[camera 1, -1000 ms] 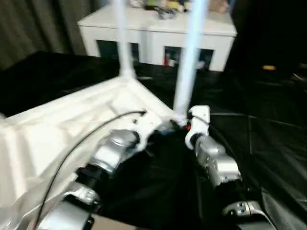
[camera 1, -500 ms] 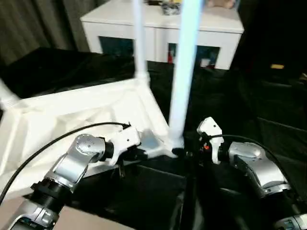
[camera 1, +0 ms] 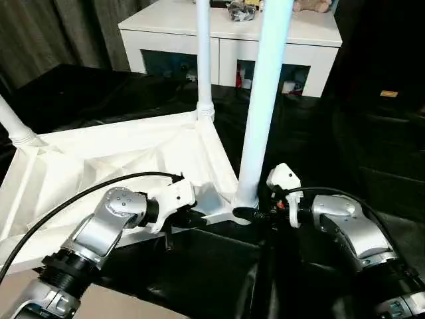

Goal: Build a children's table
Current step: Rotate leg to tighten

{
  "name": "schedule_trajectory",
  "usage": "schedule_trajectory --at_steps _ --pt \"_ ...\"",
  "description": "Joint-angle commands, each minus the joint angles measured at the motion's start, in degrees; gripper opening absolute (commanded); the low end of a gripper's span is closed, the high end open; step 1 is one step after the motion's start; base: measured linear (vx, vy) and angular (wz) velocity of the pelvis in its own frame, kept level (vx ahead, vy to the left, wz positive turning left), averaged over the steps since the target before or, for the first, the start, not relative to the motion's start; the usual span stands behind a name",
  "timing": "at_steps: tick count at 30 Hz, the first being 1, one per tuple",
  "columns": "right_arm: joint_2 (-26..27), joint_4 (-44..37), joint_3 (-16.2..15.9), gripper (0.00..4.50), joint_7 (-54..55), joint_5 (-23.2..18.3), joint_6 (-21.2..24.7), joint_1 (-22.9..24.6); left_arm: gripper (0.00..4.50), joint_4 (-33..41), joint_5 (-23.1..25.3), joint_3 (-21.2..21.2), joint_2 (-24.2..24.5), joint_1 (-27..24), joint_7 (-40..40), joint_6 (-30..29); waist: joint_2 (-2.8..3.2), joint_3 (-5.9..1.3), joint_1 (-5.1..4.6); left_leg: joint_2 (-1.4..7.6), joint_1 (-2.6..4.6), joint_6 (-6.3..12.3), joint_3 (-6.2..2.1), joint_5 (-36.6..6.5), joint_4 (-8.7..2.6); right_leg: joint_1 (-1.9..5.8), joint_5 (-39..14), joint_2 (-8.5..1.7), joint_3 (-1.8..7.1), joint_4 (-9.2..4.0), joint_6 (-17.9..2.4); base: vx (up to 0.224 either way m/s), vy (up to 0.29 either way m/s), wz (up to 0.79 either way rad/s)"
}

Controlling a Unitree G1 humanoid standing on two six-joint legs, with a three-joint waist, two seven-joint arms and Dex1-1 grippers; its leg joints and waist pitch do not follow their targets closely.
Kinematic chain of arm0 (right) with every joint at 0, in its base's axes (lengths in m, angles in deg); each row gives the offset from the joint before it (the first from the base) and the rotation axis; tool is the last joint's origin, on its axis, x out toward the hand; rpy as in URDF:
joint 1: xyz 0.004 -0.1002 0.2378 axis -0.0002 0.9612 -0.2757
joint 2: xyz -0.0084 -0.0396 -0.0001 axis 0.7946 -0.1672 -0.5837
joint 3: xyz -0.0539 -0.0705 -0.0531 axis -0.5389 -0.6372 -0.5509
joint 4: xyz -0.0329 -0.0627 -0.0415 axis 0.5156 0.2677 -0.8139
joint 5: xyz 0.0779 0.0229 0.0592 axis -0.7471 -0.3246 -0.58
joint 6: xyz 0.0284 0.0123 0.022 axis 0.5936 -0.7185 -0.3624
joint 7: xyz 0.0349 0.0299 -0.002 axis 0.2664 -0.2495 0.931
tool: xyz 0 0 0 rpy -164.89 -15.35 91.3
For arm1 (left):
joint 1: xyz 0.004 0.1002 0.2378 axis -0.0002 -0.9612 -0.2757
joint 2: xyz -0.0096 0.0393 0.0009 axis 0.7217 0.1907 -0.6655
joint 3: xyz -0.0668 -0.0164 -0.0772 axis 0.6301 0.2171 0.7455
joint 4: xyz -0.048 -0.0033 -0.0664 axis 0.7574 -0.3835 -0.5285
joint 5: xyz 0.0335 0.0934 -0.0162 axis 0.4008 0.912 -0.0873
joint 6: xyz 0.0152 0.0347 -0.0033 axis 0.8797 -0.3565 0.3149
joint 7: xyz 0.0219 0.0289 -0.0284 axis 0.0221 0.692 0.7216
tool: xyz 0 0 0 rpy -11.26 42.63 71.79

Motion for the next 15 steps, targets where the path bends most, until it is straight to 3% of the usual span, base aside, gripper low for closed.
schedule_trajectory --at_steps 1,9,11,13,15 --pt "0.40 0.52 -1.01 2.87 -0.96 0.54 -0.61 -0.67 0.00 -0.12 1.28 -1.78 0.44 -1.08 -0.89 -0.84 -0.52 -2.94 0.11 1.57 -0.10 4.11 -0.17 -5.89 -3.48 3.10 1.43 -2.91 2.03 -3.13 -15.31 0.000 0.000 0.00" --pt "2.55 2.72 0.21 2.72 4.60 1.59 0.56 -0.66 0.00 -2.12 2.27 -1.12 -0.90 -0.63 2.52 -1.71 -0.37 -2.72 -0.06 1.59 -0.04 3.31 -0.15 -7.50 -3.66 2.93 -1.63 -2.88 2.03 -3.41 -15.02 0.000 0.000 0.00" --pt "3.73 3.56 1.07 2.72 7.89 2.16 1.12 -0.63 0.00 -3.80 2.74 -0.39 -2.15 -0.01 5.13 -2.05 -0.43 -2.27 -0.15 1.61 0.12 2.13 -0.16 -10.81 -4.08 2.73 -7.63 -2.98 2.03 -4.06 -14.10 0.000 0.000 0.00" --pt "9.03 7.10 5.56 2.72 22.94 3.74 3.60 -0.70 0.00 -9.55 4.20 1.71 -6.36 2.73 13.68 -2.74 -0.30 -1.83 -0.35 1.54 0.65 0.41 -0.15 -14.95 -4.45 2.27 -15.40 -3.01 2.19 -4.85 -12.42 0.000 0.000 0.00" --pt "12.92 9.79 8.92 2.72 34.42 4.91 5.76 -0.81 0.00 -13.11 4.97 2.84 -9.08 4.79 19.04 -3.67 -0.29 -2.14 -0.56 1.42 1.02 -2.13 -0.55 -16.14 -4.70 2.15 -19.69 -3.18 2.31 -5.16 -10.30 0.000 0.000 0.00"
